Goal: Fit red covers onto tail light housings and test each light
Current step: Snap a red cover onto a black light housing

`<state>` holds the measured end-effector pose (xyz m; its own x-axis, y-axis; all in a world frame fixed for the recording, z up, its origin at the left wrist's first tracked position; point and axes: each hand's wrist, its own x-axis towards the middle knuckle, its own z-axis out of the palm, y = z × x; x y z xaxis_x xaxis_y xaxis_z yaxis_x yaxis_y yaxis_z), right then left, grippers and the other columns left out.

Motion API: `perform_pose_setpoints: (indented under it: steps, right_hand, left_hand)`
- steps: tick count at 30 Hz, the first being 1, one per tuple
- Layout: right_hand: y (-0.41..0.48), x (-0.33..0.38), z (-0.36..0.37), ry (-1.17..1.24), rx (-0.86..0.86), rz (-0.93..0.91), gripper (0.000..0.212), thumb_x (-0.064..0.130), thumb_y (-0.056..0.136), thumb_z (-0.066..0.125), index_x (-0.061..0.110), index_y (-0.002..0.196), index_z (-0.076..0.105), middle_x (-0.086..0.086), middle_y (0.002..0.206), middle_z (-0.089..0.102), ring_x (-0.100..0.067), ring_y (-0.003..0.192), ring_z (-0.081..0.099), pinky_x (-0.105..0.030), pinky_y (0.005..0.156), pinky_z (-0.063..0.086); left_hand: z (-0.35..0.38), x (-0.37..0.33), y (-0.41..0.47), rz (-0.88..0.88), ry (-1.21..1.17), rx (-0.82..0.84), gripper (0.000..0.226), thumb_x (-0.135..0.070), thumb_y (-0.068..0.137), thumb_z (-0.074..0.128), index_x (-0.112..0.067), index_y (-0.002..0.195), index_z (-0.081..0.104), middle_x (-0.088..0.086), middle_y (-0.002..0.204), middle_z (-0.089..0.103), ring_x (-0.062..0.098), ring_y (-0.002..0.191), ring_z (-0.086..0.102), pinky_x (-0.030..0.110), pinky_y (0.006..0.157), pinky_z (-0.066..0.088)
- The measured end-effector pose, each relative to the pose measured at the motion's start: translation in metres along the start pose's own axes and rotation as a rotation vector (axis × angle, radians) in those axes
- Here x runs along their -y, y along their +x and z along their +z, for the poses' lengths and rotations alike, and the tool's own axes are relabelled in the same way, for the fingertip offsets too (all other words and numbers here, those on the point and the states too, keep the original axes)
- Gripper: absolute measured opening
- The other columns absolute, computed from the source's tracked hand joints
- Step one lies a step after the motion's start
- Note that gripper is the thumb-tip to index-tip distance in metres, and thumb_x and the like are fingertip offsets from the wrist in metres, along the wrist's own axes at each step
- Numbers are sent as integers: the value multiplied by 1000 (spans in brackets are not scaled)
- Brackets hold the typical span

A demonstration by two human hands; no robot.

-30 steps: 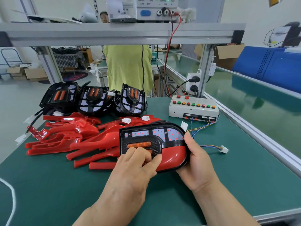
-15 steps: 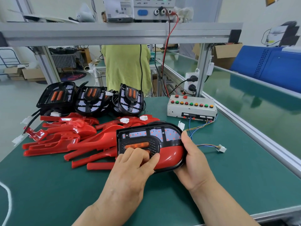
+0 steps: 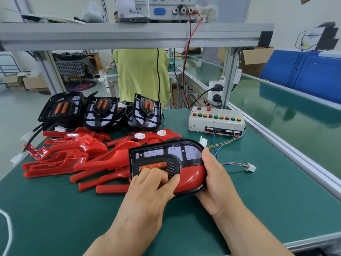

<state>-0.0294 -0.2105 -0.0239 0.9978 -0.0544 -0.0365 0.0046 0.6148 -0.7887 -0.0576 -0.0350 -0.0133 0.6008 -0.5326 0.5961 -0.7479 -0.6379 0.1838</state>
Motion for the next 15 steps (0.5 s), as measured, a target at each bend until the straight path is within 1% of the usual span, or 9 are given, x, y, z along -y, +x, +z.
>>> perform_pose_setpoints:
  steps: [2,4,7,9,11,15]
  right_hand:
    - [0,-1,0,7,-17,-5,57,45,95,46,2,130,59,-20,123,68,-36,116,64,-49,98,53]
    - [0,0,0,17,-24,-10,59,47,92,48,2,127,62,-20,121,69,-35,113,66,-47,92,57]
    - [0,0,0,37,-25,-10,57,47,90,50,3,123,65,-21,118,70,-34,108,69,-43,83,60]
    - [0,-1,0,32,-28,-11,55,46,93,48,3,123,64,-20,118,70,-34,108,69,-43,83,60]
    - [1,-1,-2,14,-27,-5,53,45,99,43,3,124,64,-20,119,70,-34,109,68,-43,84,59]
    - [2,1,-2,-3,-8,20,58,51,97,42,5,122,66,-19,119,70,-33,109,69,-41,81,60]
  left_hand:
    - [2,-2,0,-25,-2,-9,46,1,73,66,-6,118,71,3,87,57,17,84,42,41,59,56]
    - [3,-5,1,-38,12,-11,45,-1,73,65,-6,117,72,4,87,58,16,84,40,41,58,56]
    - [5,-9,0,-62,50,4,52,1,67,64,-5,119,71,5,87,59,18,83,40,40,57,56]
    - [4,-11,-1,-76,59,23,56,2,65,62,-4,120,70,5,87,59,22,81,47,41,56,56]
    - [3,-10,-1,-59,85,21,53,1,66,63,-4,118,71,5,86,59,25,76,55,41,55,55]
    - [0,-5,-3,-39,66,19,51,0,72,62,-6,122,69,4,89,59,19,83,42,40,59,56]
